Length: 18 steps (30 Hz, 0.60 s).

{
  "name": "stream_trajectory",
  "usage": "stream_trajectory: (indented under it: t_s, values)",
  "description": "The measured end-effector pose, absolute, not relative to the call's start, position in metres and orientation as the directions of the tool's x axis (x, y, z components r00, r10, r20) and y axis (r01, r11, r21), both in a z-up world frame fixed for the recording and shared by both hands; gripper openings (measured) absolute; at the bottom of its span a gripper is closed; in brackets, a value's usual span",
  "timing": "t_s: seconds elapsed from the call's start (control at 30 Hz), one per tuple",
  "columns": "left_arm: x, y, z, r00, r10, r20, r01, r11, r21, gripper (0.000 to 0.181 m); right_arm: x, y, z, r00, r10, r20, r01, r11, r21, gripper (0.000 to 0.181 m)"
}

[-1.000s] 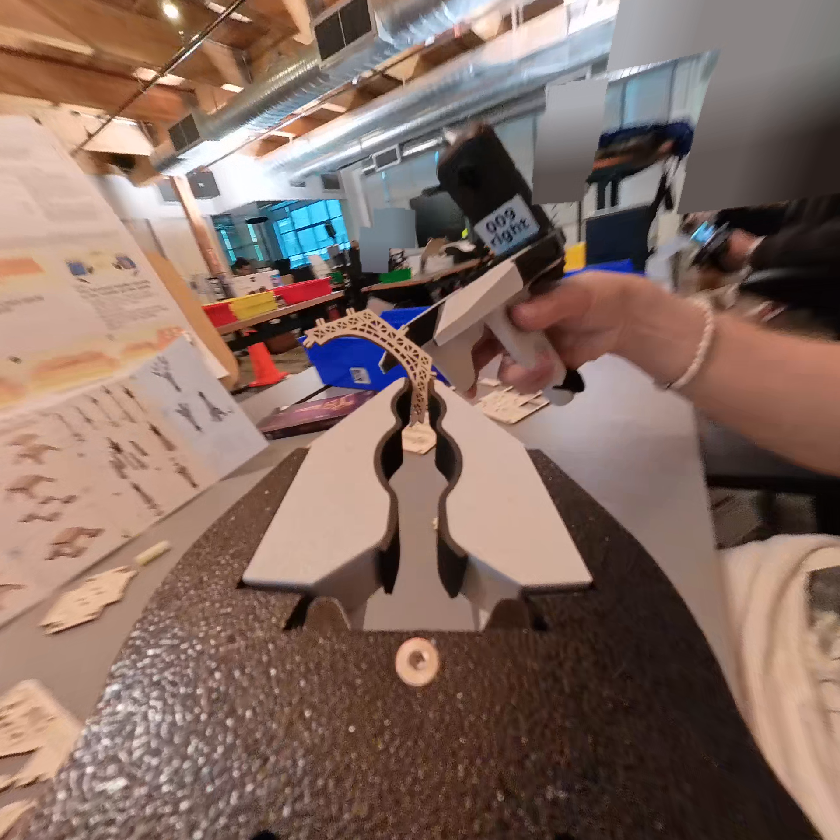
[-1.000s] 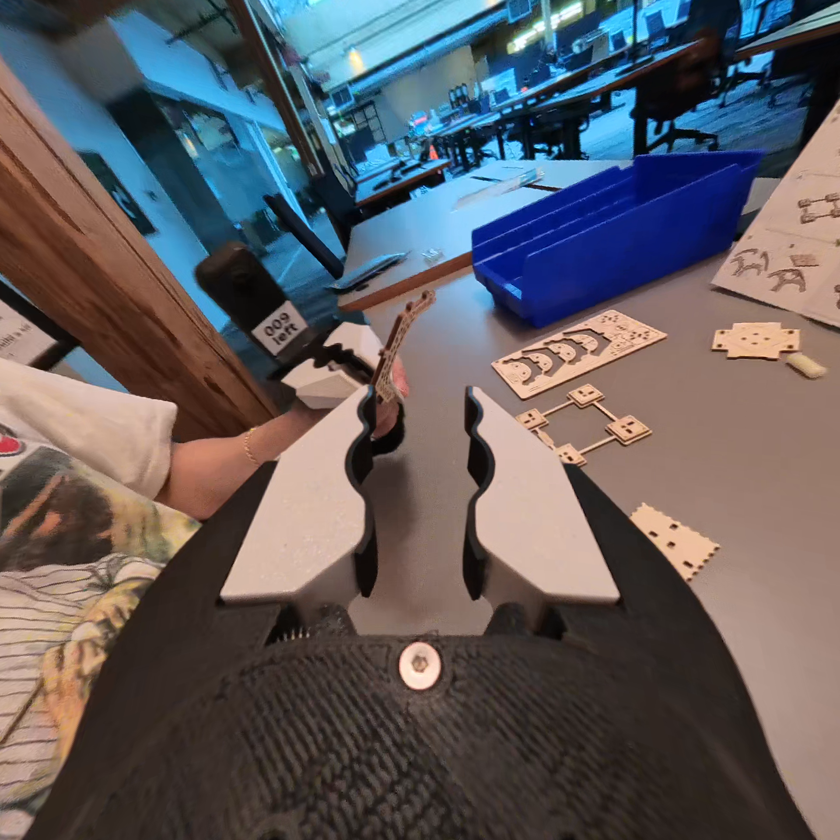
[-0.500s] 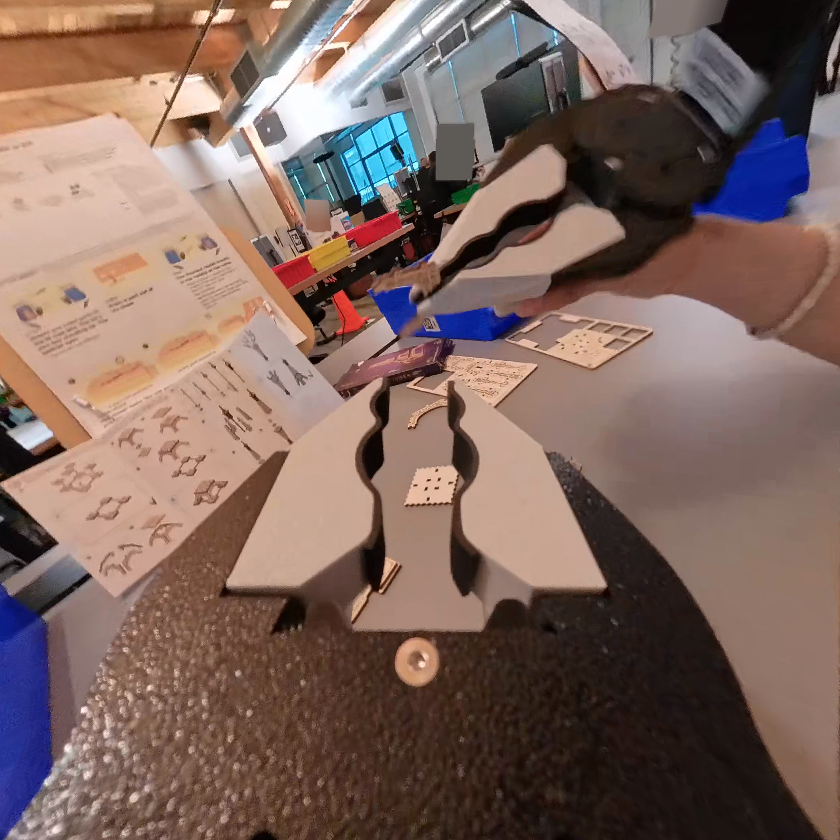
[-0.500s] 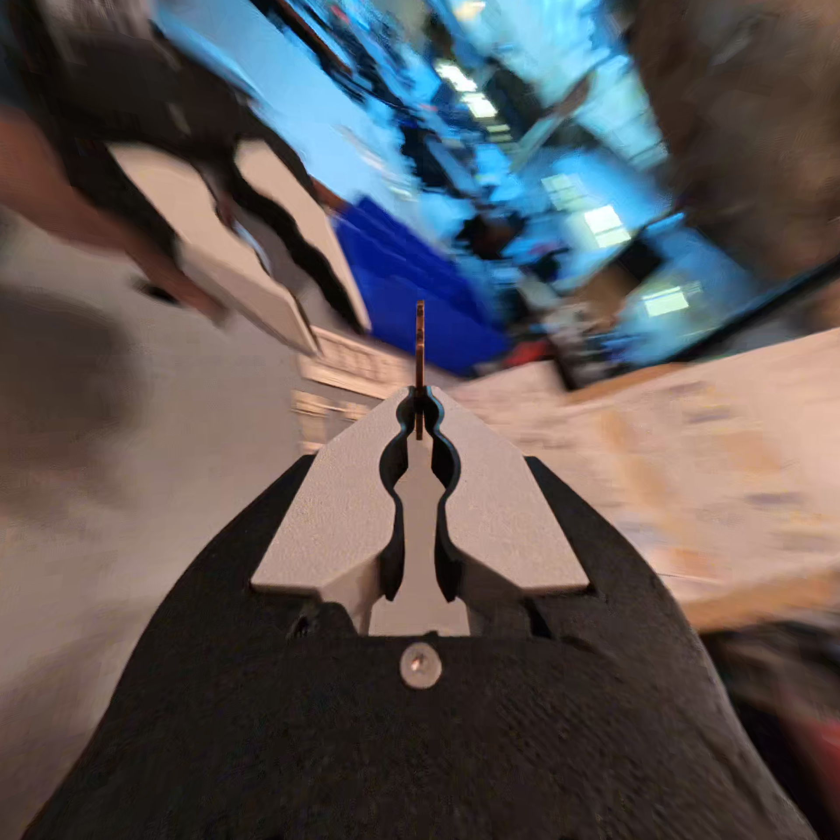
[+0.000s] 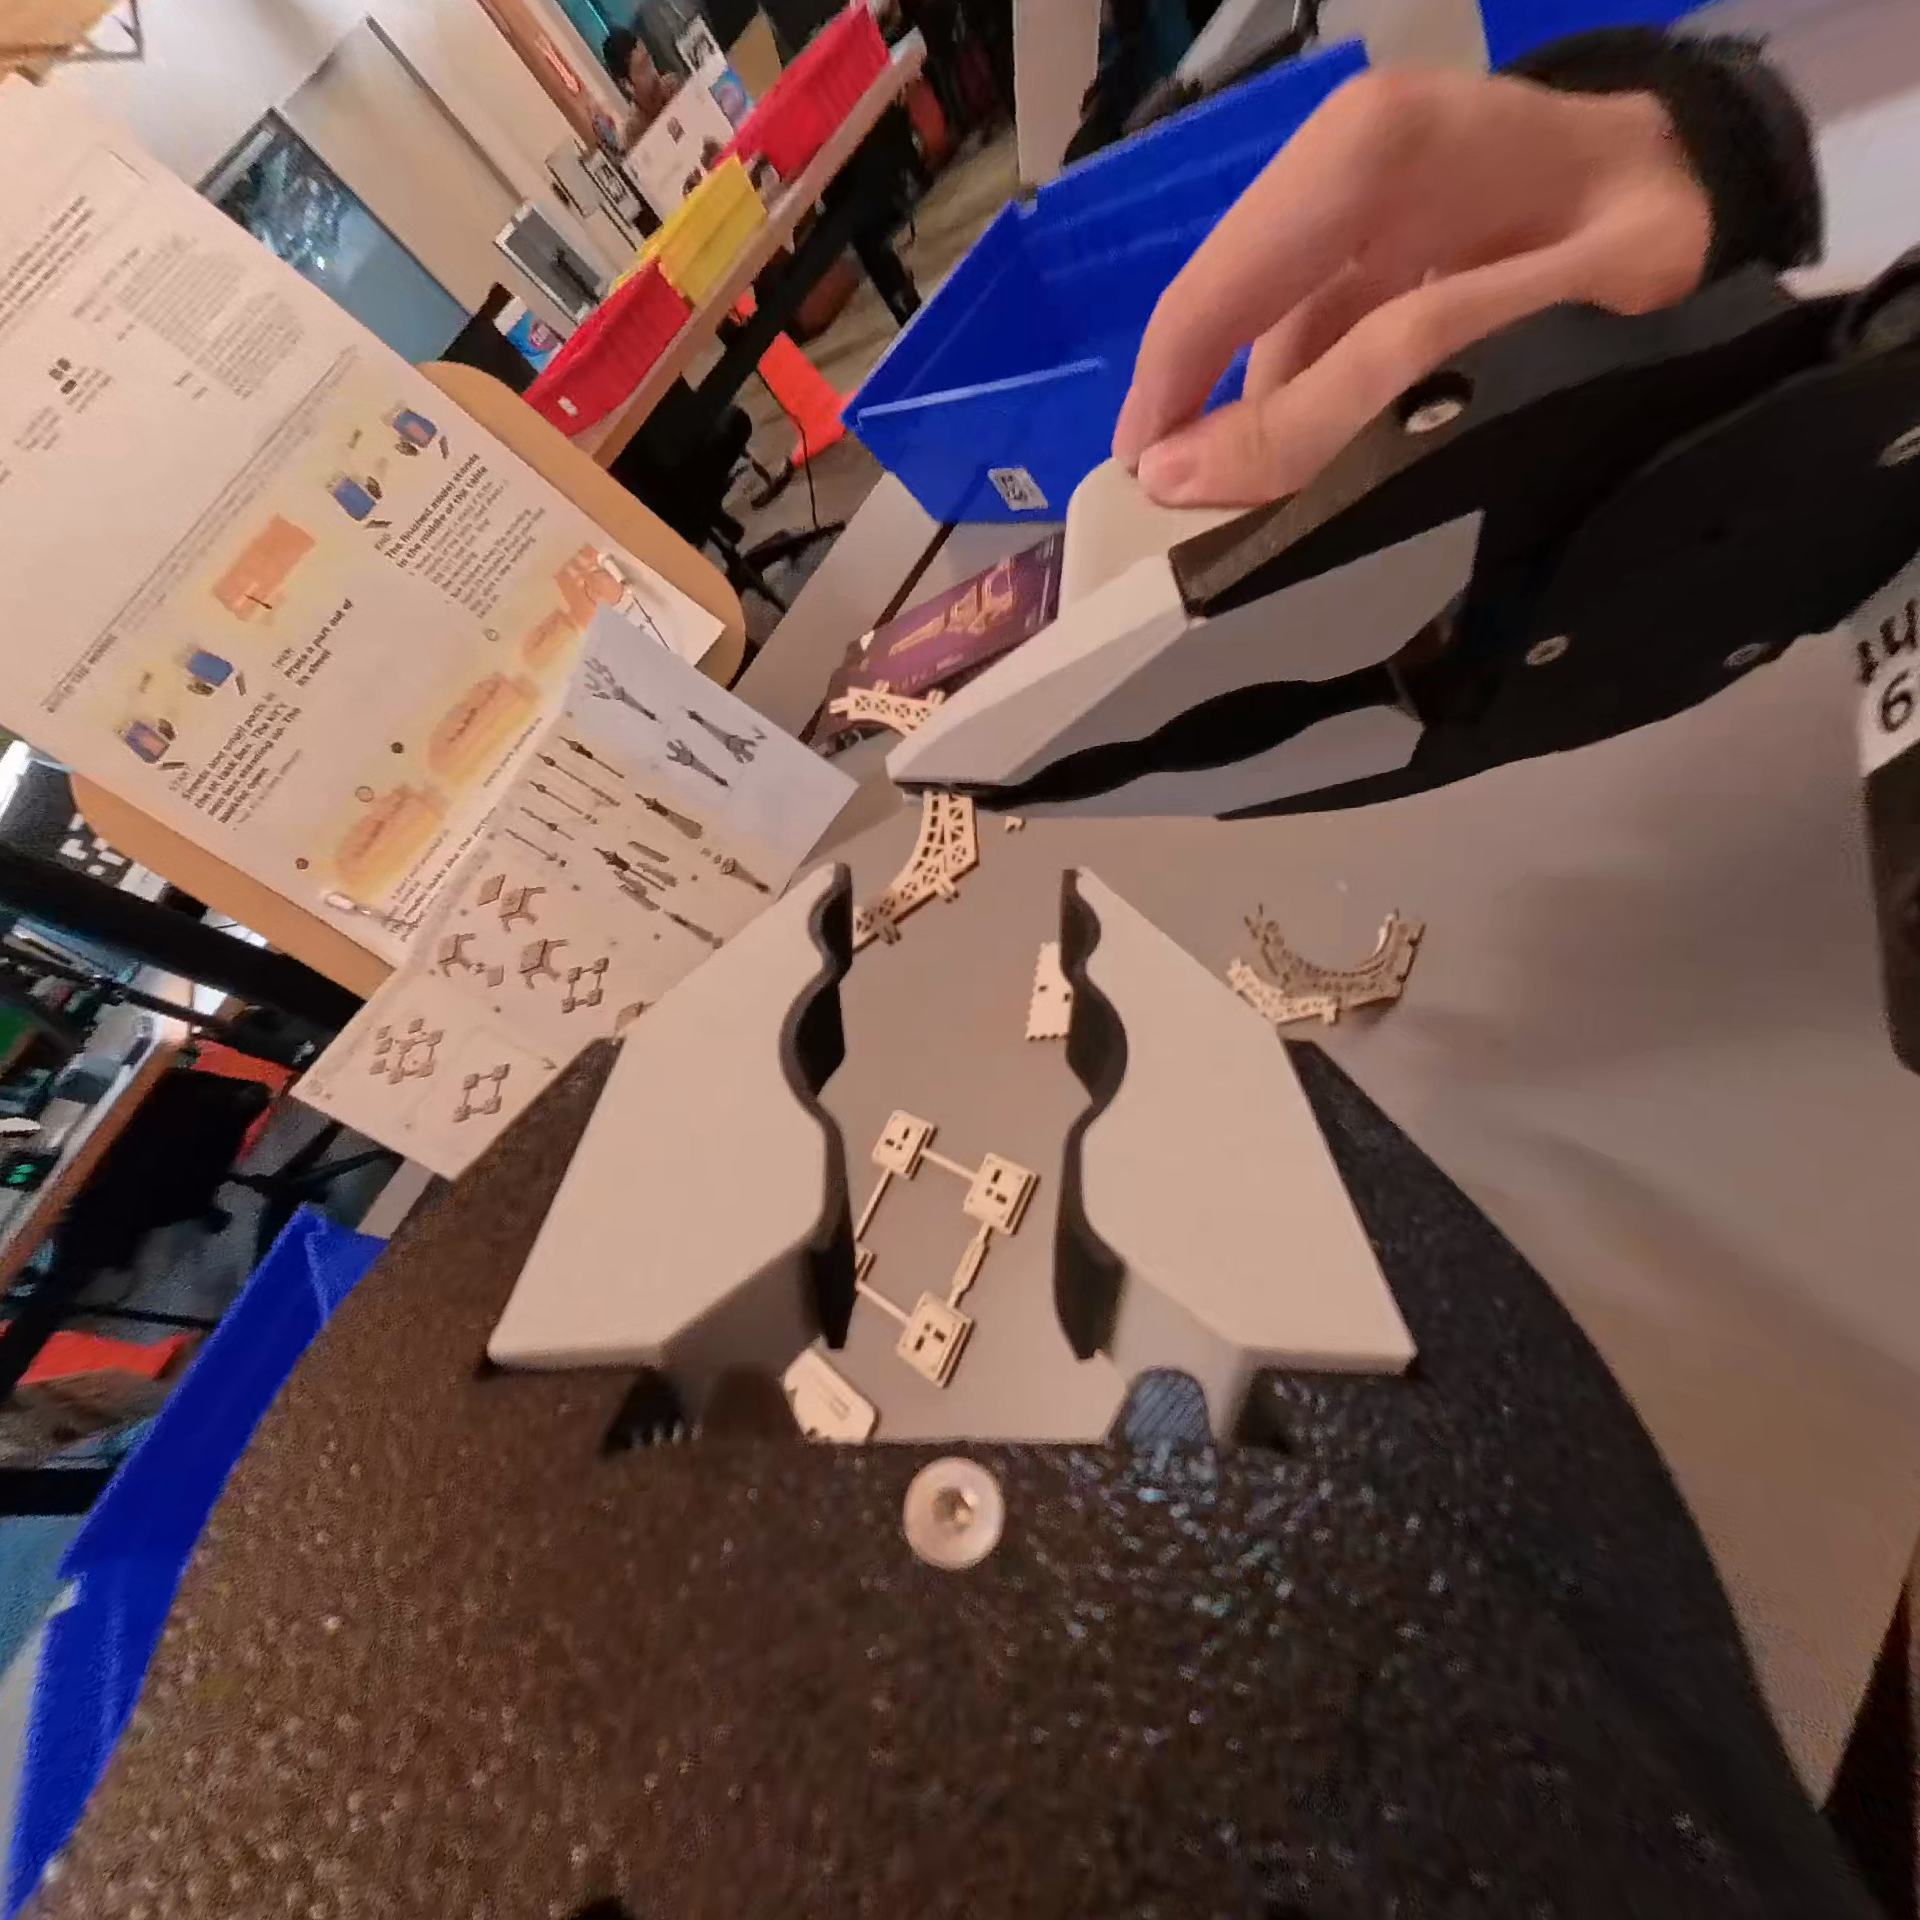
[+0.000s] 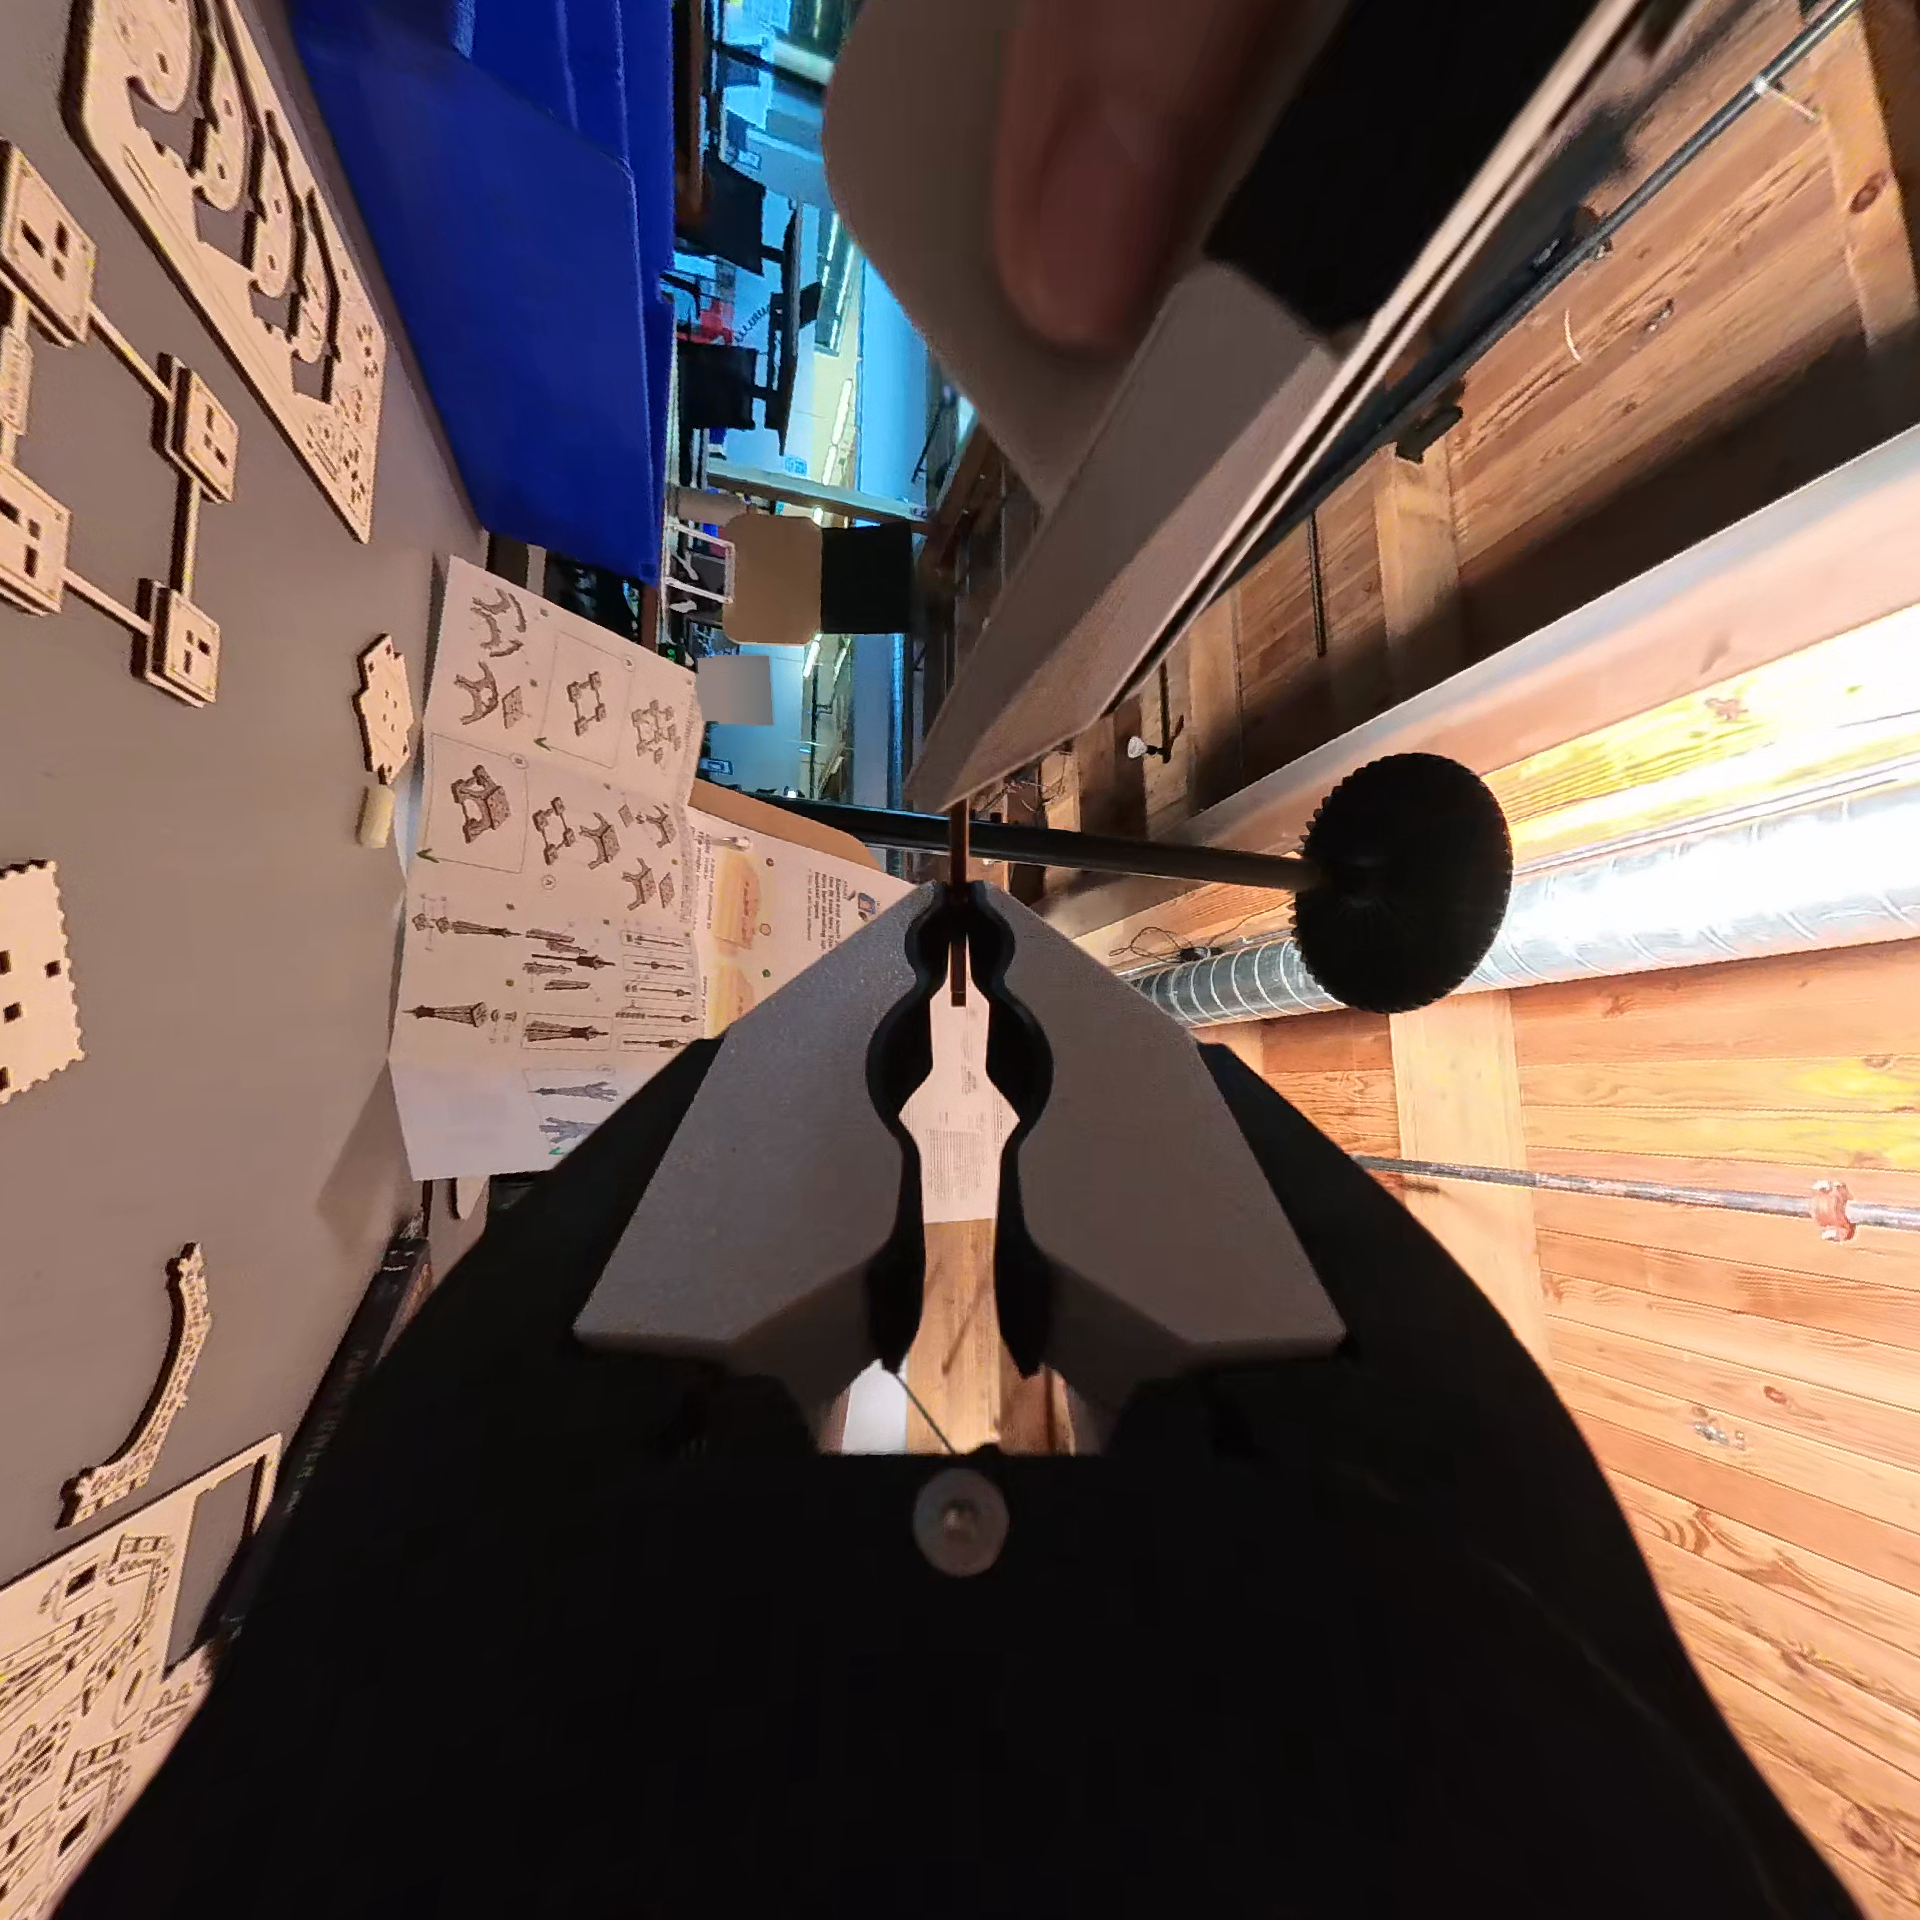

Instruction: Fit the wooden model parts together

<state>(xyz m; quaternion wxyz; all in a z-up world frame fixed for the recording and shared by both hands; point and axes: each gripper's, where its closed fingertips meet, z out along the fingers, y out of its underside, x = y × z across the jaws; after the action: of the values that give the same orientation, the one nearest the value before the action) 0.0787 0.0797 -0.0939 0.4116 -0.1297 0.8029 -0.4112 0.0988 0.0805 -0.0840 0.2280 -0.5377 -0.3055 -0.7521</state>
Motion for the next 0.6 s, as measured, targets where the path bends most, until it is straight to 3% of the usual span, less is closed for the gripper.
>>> stream_trajectory:
  t_s: [0.27, 0.43, 0.47, 0.53, 0.6]
  values:
    - [0.086, 0.076, -0.105, -0.676, -0.49, -0.551, 0.101, 0.679, -0.727, 0.012, 0.098, 0.084, -0.091, -0.32, -0.019, 0.947, 0.695, -0.685, 0.221, 0.0]
    - [0.089, 0.076, -0.112, -0.696, -0.529, -0.486, 0.086, 0.61, -0.788, 0.01, 0.104, 0.079, -0.1, -0.168, -0.088, 0.982, 0.762, -0.644, 0.073, 0.006]
    - [0.089, 0.076, -0.111, -0.72, -0.57, -0.395, 0.05, 0.526, -0.849, 0.01, 0.107, 0.076, -0.099, -0.11, -0.123, 0.986, 0.771, -0.636, 0.006, 0.014]
    - [0.084, 0.071, -0.097, -0.793, -0.608, -0.038, -0.092, 0.181, -0.979, 0.01, 0.111, 0.069, -0.097, 0.078, -0.2, 0.977, 0.784, -0.593, -0.184, 0.024]
    - [0.084, 0.079, -0.077, -0.801, -0.468, 0.372, -0.301, -0.223, -0.927, 0.01, 0.107, 0.065, -0.093, 0.326, -0.275, 0.904, 0.77, -0.477, -0.423, 0.031]
